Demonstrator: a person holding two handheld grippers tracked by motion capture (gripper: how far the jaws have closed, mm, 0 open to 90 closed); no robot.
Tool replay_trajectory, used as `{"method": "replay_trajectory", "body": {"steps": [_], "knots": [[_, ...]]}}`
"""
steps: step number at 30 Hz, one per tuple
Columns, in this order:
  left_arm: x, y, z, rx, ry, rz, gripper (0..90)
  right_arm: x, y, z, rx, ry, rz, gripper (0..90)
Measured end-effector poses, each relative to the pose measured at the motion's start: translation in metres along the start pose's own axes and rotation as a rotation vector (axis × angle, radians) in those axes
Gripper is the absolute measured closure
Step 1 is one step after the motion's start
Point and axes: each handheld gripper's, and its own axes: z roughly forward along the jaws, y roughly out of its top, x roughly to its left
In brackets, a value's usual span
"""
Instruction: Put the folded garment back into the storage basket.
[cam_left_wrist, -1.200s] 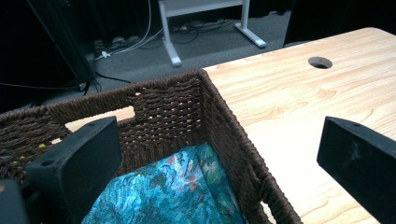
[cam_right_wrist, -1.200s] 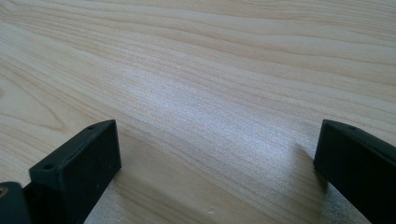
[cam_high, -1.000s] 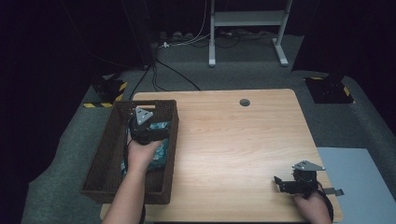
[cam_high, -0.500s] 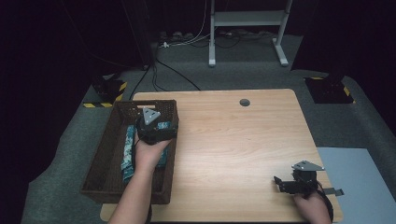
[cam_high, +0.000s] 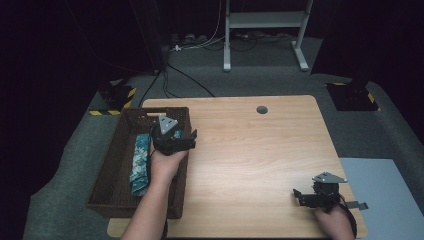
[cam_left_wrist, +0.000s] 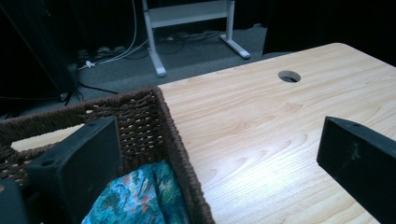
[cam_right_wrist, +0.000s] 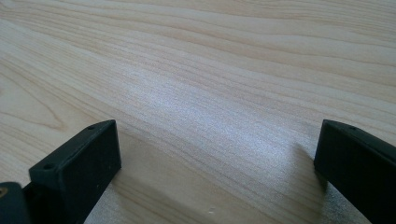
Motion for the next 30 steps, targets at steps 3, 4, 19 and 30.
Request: {"method": "replay_trajectory", "body": {"steps": [3, 4, 19, 30], "knots": [[-0.005, 0.003, 0.002, -0.001, -0.015, 0.009, 0.1, 0.000, 0.000, 0.000, -0.001, 0.001, 0.000, 0.3], [-0.007, 0.003, 0.002, -0.002, -0.018, 0.008, 0.1, 0.000, 0.000, 0.000, 0.000, 0.000, 0.000, 0.3], [-0.033, 0.016, 0.007, -0.012, -0.062, 0.033, 0.1, 0.000, 0.000, 0.000, 0.000, -0.001, -0.004, 0.3], [-0.049, 0.014, 0.006, -0.010, -0.066, 0.034, 0.1, 0.001, 0.000, 0.000, 0.002, 0.004, -0.008, 0.2]]}}
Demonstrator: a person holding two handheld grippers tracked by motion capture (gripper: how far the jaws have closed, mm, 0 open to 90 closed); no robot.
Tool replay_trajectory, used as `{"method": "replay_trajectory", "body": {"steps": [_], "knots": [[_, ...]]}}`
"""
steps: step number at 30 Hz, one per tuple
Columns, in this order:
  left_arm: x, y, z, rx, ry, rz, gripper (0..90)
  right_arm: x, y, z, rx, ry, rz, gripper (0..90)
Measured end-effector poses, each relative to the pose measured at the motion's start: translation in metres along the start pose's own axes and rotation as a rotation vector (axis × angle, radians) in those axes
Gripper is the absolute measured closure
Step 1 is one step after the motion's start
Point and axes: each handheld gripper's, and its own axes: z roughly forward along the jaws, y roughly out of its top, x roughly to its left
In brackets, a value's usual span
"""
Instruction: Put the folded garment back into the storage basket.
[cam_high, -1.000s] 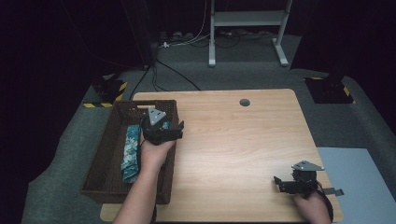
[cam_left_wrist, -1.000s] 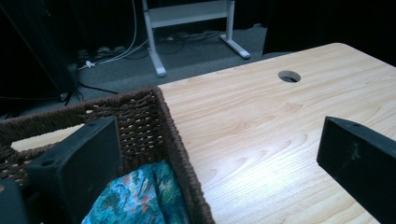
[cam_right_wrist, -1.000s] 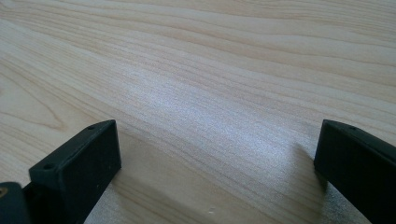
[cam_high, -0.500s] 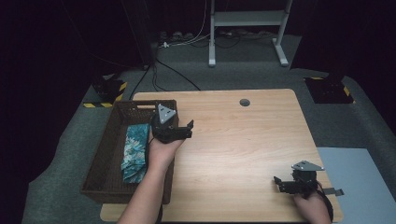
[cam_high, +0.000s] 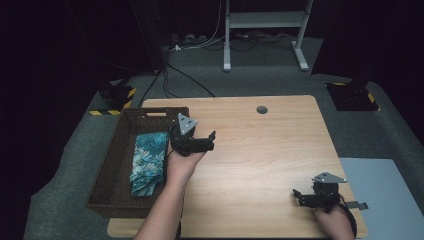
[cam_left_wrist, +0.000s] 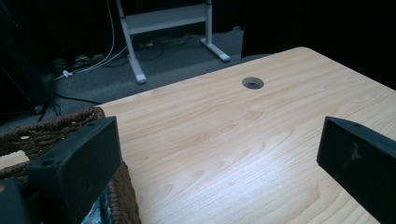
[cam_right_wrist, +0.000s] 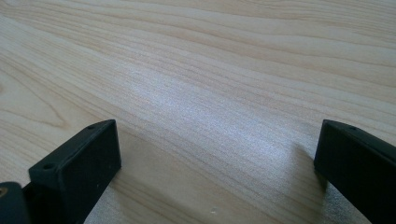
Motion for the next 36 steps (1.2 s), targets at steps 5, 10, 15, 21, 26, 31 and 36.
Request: {"method": "replay_trajectory", "body": {"steps": [5, 10, 15, 21, 26, 31, 36], "knots": [[-0.007, -0.001, 0.003, -0.002, -0.012, -0.004, 0.1, 0.000, 0.000, 0.000, 0.000, 0.002, -0.001, 0.3], [-0.017, -0.002, 0.007, 0.002, -0.024, -0.006, 0.1, 0.000, 0.000, 0.000, 0.000, 0.004, -0.001, 0.3], [-0.028, -0.004, 0.014, 0.015, -0.043, -0.028, 0.2, 0.000, 0.000, 0.000, -0.001, 0.006, -0.003, 0.2], [-0.039, -0.007, 0.019, 0.019, -0.061, -0.030, 0.2, 0.000, 0.000, 0.000, -0.001, 0.007, -0.005, 0.3], [-0.046, -0.009, 0.022, 0.013, -0.080, -0.036, 0.2, 0.000, 0.000, 0.000, -0.001, 0.010, -0.005, 0.3], [-0.054, -0.010, 0.024, 0.008, -0.091, -0.024, 0.1, 0.000, 0.000, 0.000, -0.002, 0.012, -0.006, 0.3], [-0.061, -0.012, 0.026, 0.011, -0.108, -0.015, 0.2, 0.000, 0.000, 0.000, -0.001, 0.011, -0.007, 0.3]]}}
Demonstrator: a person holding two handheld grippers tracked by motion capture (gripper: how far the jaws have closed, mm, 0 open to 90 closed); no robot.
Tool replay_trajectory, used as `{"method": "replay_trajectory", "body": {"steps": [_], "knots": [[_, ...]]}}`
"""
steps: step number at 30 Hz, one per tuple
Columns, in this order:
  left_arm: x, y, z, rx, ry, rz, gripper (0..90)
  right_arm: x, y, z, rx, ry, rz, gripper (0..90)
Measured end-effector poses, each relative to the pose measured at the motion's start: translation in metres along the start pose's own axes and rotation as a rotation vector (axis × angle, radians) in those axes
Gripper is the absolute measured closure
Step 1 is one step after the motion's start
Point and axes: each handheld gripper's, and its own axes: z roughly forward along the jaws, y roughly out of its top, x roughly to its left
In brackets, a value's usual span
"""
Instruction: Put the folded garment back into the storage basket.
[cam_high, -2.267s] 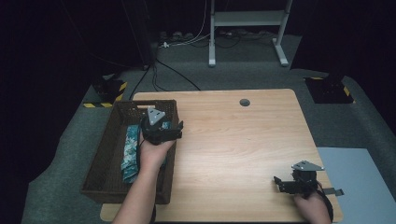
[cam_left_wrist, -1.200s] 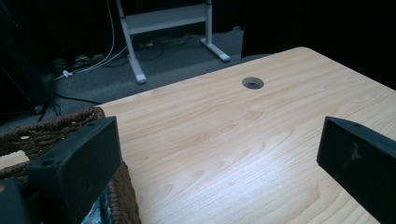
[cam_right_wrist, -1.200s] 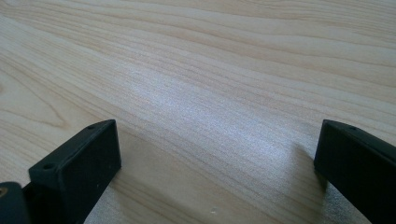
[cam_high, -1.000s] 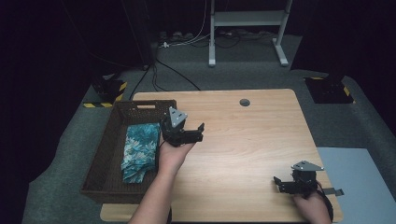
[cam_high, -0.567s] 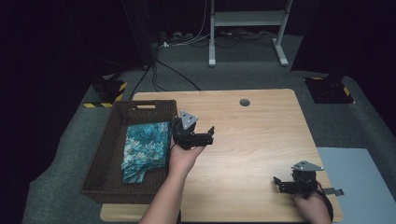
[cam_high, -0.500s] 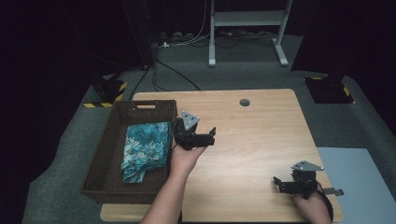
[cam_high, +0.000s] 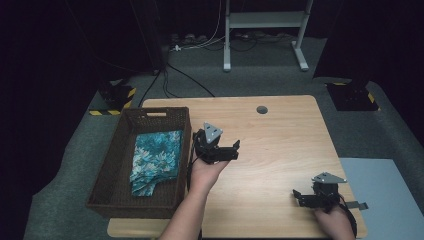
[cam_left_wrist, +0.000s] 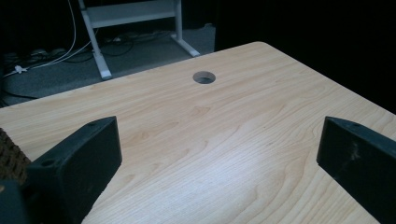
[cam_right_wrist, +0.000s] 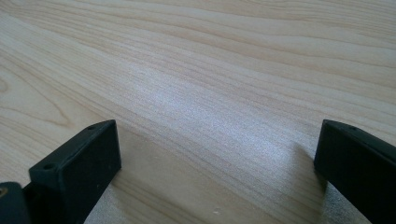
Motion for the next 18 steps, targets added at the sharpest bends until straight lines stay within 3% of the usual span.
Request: {"method": "replay_trajectory", "body": {"steps": [10, 15, 18], "knots": [[-0.010, -0.009, 0.009, 0.017, -0.038, 0.007, 0.2, 0.000, 0.000, 0.000, 0.000, 0.001, 0.000, 0.3], [-0.015, -0.016, 0.013, 0.031, -0.049, 0.029, 0.2, 0.000, 0.000, 0.000, 0.000, 0.001, 0.000, 0.2], [-0.017, -0.021, 0.017, 0.049, -0.066, 0.015, 0.2, 0.000, 0.000, 0.000, 0.000, 0.000, -0.001, 0.3]]}}
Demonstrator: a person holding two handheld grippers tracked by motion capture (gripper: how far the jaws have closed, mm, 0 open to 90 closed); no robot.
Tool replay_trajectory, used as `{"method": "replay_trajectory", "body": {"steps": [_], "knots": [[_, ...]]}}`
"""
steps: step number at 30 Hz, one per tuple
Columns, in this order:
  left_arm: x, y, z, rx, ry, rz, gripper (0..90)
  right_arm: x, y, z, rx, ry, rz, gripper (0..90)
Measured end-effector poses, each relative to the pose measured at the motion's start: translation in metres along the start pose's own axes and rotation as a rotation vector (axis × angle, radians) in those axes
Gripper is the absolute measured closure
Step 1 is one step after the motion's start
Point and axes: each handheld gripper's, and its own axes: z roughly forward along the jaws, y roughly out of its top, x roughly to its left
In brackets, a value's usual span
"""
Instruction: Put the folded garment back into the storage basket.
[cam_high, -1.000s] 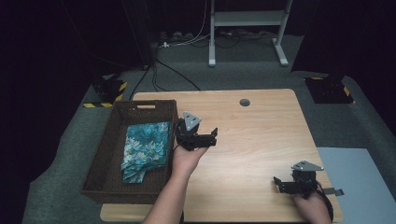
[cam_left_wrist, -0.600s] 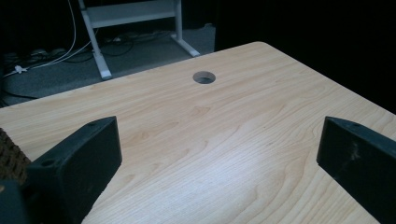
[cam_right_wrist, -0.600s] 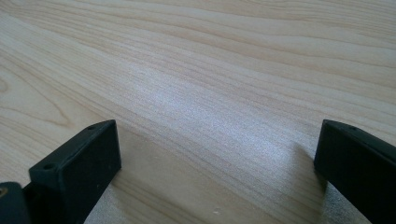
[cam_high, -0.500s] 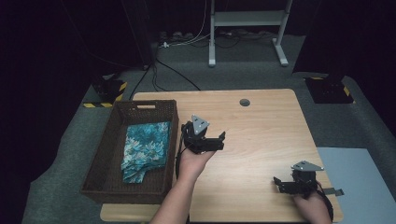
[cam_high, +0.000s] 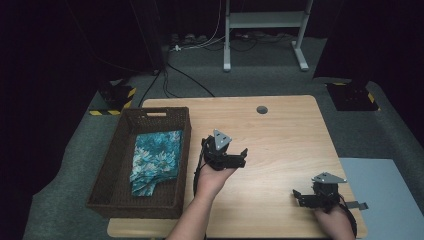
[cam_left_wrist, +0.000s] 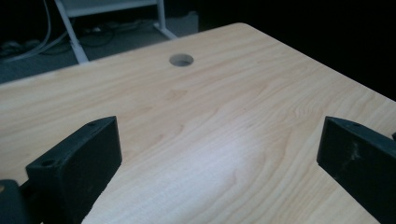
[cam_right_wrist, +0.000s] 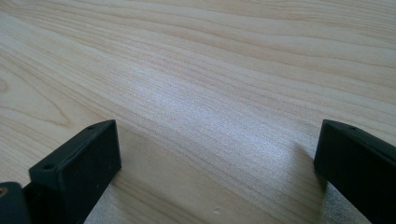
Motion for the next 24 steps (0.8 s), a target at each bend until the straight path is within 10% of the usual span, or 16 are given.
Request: {"method": "replay_trajectory", "body": {"steps": [24], "knots": [[-0.010, -0.050, 0.023, 0.100, -0.023, 0.015, 0.2, 0.000, 0.000, 0.000, 0.000, -0.001, -0.003, 0.3]]}}
